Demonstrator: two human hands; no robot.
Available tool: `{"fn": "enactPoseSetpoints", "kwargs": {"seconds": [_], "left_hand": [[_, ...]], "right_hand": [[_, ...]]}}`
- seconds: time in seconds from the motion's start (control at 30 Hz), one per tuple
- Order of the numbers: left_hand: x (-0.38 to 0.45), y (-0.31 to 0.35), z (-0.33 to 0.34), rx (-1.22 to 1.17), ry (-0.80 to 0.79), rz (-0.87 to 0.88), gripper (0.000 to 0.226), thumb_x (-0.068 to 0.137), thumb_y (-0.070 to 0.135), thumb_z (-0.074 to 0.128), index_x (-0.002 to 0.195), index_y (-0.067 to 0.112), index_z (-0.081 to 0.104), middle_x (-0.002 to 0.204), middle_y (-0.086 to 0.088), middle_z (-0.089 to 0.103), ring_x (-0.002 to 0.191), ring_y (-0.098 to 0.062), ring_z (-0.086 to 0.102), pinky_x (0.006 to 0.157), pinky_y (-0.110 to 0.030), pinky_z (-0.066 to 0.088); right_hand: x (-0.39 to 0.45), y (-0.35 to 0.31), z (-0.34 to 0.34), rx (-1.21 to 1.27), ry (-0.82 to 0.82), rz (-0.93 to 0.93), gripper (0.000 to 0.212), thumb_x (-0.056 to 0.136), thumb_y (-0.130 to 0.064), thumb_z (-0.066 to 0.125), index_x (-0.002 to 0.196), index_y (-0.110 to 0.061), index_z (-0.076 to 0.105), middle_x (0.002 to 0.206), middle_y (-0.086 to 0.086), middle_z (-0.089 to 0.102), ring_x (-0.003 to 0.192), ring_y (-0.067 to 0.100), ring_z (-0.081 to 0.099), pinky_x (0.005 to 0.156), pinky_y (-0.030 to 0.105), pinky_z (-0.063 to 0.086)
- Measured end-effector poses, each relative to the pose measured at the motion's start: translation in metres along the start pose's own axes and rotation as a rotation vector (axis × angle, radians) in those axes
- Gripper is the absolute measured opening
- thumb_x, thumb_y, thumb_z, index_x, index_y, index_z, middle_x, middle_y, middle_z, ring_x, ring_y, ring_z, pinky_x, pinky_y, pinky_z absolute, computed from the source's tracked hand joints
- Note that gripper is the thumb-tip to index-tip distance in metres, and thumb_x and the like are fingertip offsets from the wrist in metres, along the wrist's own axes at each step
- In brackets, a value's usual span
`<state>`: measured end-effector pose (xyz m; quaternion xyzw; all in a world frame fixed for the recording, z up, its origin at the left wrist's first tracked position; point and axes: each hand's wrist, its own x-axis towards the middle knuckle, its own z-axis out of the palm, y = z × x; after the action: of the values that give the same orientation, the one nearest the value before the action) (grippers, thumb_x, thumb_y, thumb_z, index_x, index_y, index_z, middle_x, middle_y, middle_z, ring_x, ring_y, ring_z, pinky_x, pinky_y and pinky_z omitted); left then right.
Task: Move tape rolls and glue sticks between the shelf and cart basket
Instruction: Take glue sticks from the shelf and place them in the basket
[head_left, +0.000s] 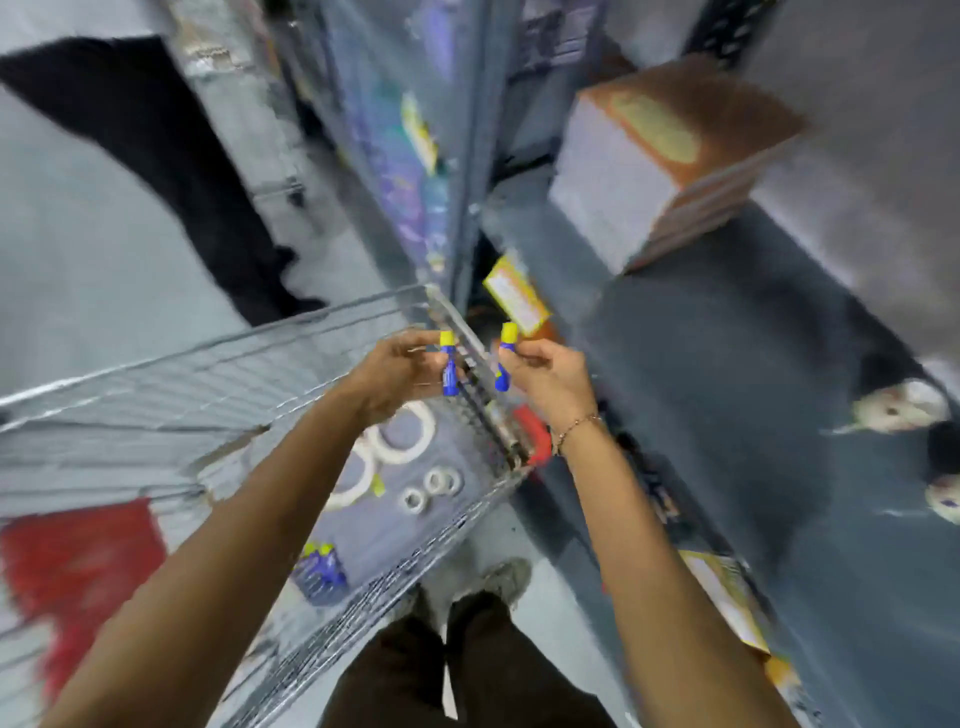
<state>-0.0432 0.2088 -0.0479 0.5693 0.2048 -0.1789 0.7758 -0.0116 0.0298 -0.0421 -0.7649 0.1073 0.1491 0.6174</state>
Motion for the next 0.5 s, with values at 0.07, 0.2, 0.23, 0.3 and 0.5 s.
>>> {"fn": "enactPoseSetpoints", "kwargs": {"seconds": [0.07,0.2,0.23,0.3,0.5], "left_hand": [[-0.019,-0.026,-0.047,-0.007,0.128,-0.032,0.036,0.093,-0.01,0.042,0.119,0.014,0.05,0.078,-0.01,0.067,0.063,-0.015,0.068,0.062,-0.027,0.059],[-0.041,-0.091,-0.109,-0.082,0.418,-0.22,0.019,0.094,-0.006,0.043,0.09,0.008,0.054,0.042,-0.001,0.063,0.035,-0.007,0.06,0.049,-0.026,0.054],[-0.043,-0.109,-0.12,-0.02,0.483,-0.261,0.015,0.091,-0.006,0.05,0.086,0.007,0.054,0.04,-0.003,0.061,0.031,-0.005,0.056,0.044,-0.024,0.051],[-0.042,-0.147,-0.14,0.197,0.559,-0.328,0.023,0.079,-0.009,0.067,0.092,0.003,0.054,0.047,-0.007,0.059,0.032,-0.004,0.054,0.043,-0.023,0.05],[-0.03,-0.234,-0.164,0.74,0.472,-0.401,0.037,0.073,0.015,0.076,0.106,0.006,0.063,0.102,-0.018,0.072,0.099,-0.031,0.066,0.086,-0.036,0.05]], "right_hand": [[-0.002,0.022,0.059,-0.144,-0.198,0.057,0.023,0.083,0.002,0.068,0.101,0.017,0.065,0.068,0.002,0.057,0.048,-0.005,0.048,0.054,0.012,0.045],[-0.003,0.08,0.142,-0.526,-0.483,0.136,0.024,0.08,-0.003,0.071,0.058,-0.003,0.063,0.06,0.0,0.057,0.063,0.012,0.049,0.055,0.02,0.039],[-0.003,0.098,0.155,-0.639,-0.53,0.166,0.033,0.08,-0.009,0.072,0.053,-0.009,0.054,0.064,0.005,0.057,0.069,0.015,0.05,0.06,0.025,0.039],[-0.008,0.129,0.176,-0.863,-0.627,0.269,0.025,0.08,-0.025,0.072,0.071,-0.009,0.056,0.088,0.019,0.063,0.087,0.02,0.061,0.067,0.029,0.041],[-0.019,0.2,0.214,-1.091,-0.628,0.358,0.045,0.073,-0.03,0.077,0.111,-0.011,0.061,0.124,0.015,0.064,0.114,0.03,0.062,0.087,0.037,0.053]]}}
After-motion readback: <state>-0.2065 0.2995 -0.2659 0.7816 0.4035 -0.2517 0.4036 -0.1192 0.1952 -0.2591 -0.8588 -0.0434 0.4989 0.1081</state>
